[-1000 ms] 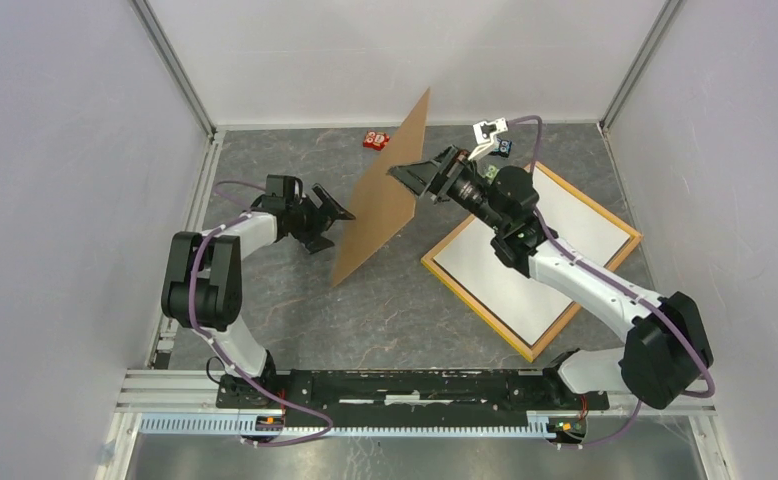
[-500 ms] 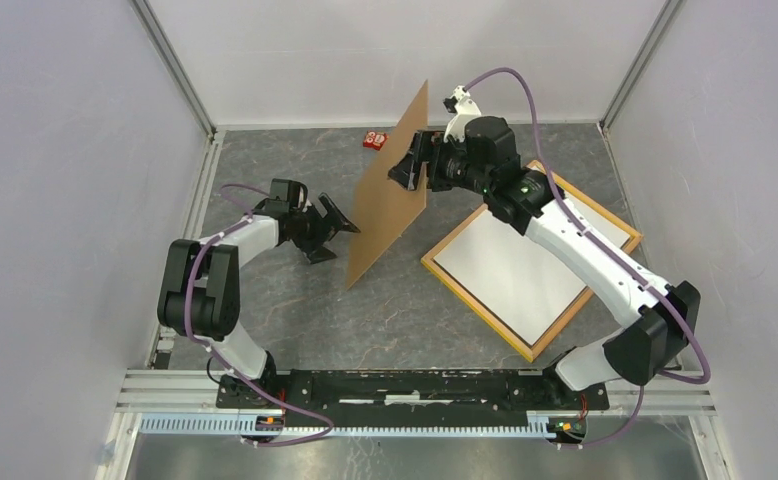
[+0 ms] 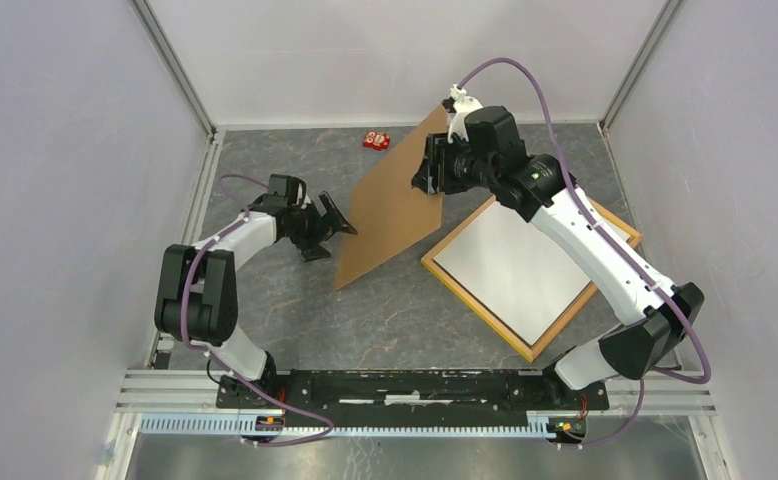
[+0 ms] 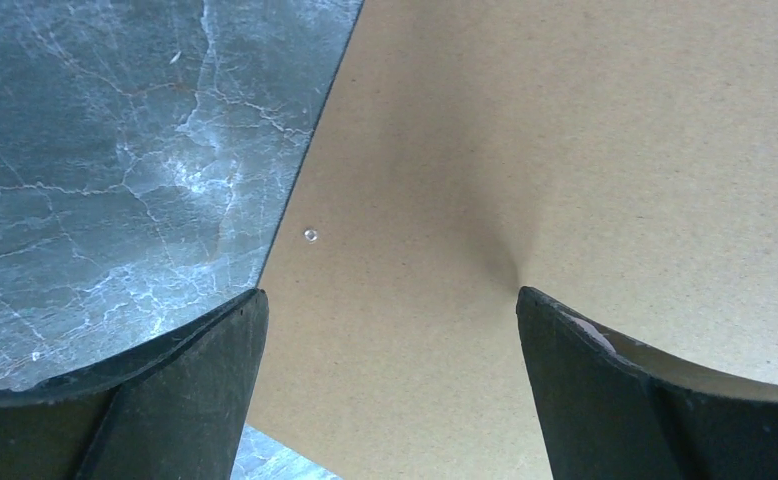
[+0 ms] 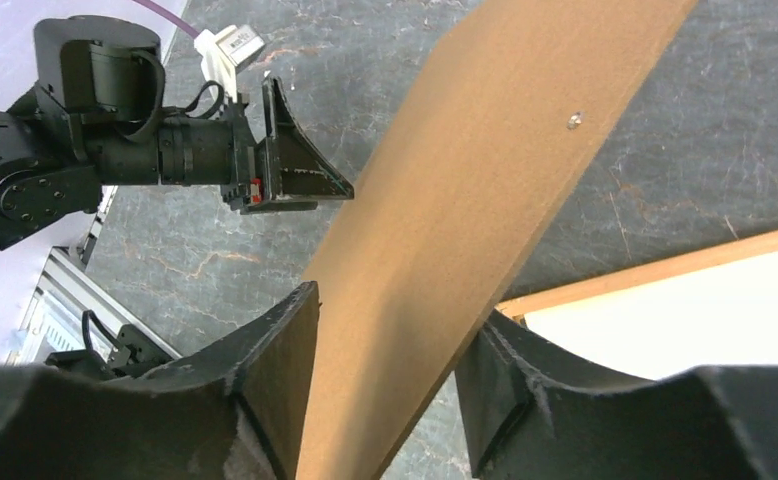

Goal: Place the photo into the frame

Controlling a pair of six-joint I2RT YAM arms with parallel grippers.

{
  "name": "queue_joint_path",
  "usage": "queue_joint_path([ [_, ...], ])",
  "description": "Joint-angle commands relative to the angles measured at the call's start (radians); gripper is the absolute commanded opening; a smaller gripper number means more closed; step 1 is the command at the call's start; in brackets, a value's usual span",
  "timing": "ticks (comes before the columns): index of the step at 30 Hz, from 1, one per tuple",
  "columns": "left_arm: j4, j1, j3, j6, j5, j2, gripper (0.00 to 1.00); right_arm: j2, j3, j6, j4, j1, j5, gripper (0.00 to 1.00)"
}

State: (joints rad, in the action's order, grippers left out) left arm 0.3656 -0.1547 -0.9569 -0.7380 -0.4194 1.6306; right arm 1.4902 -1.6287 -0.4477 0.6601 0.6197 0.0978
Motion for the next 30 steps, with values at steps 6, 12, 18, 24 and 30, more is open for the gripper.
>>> queue_joint_path([
  [6,0.026,-0.011,-0.042,0.082,0.018,-0.084,1.00,-0.050,0.067,-0.016,-0.081,-0.032,-0.024,0.00],
  [12,0.184,-0.011,-0.158,0.221,0.127,-0.227,1.00,-0.100,0.046,0.161,-0.094,-0.060,0.009,0.00],
  [18,0.232,-0.011,-0.234,0.308,0.283,-0.406,1.00,-0.212,-0.098,0.510,-0.107,-0.085,0.026,0.00],
  [24,0.233,-0.011,-0.226,0.331,0.317,-0.476,1.00,-0.266,-0.340,0.867,-0.017,-0.084,-0.043,0.00],
  [30,0.167,-0.014,-0.128,0.308,0.258,-0.497,1.00,-0.336,-0.253,1.171,0.047,-0.083,-0.229,0.00],
])
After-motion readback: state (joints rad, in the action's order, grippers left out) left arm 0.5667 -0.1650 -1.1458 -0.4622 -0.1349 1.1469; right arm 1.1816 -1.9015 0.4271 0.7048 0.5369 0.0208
